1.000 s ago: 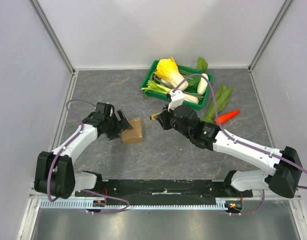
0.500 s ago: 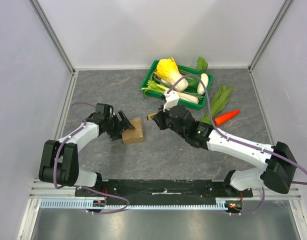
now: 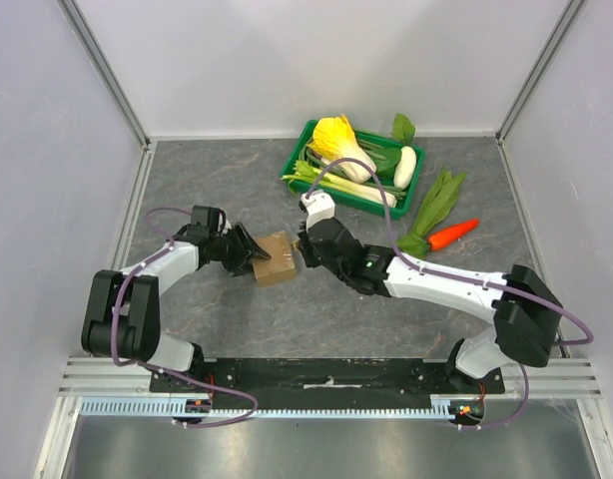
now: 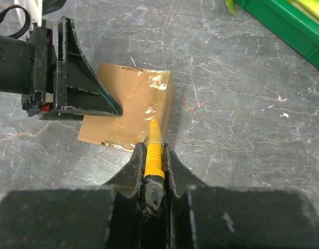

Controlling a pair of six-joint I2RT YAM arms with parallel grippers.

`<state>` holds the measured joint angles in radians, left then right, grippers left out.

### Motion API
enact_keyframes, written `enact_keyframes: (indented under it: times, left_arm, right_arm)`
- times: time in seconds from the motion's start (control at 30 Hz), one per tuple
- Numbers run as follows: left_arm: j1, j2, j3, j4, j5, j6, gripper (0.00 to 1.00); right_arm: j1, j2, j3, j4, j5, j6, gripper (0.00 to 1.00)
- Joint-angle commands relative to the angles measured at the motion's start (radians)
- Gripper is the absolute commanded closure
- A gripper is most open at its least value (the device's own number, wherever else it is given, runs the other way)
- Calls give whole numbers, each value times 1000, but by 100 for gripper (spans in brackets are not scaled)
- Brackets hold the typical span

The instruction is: Unpack the express box

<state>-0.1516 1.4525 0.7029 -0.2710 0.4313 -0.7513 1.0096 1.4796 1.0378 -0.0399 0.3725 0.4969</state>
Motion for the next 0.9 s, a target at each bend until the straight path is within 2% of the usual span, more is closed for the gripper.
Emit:
enact_keyframes:
  times: [0.0, 0.3, 0.43, 0.87]
  left_arm:
    - [-2, 89, -40, -76, -75, 7, 65]
    - [0, 39, -37, -177, -187, 81, 75]
    - [0, 51, -34, -169, -180, 78, 82]
    - [0, 37, -60, -177, -167, 63, 92]
  right_arm:
    - [38, 54, 93, 8, 120, -31, 100]
    - [73, 131, 159, 54, 221, -55, 100]
    - [86, 163, 154, 81, 244, -57, 100]
    - [104, 209, 156, 98, 333, -44, 100]
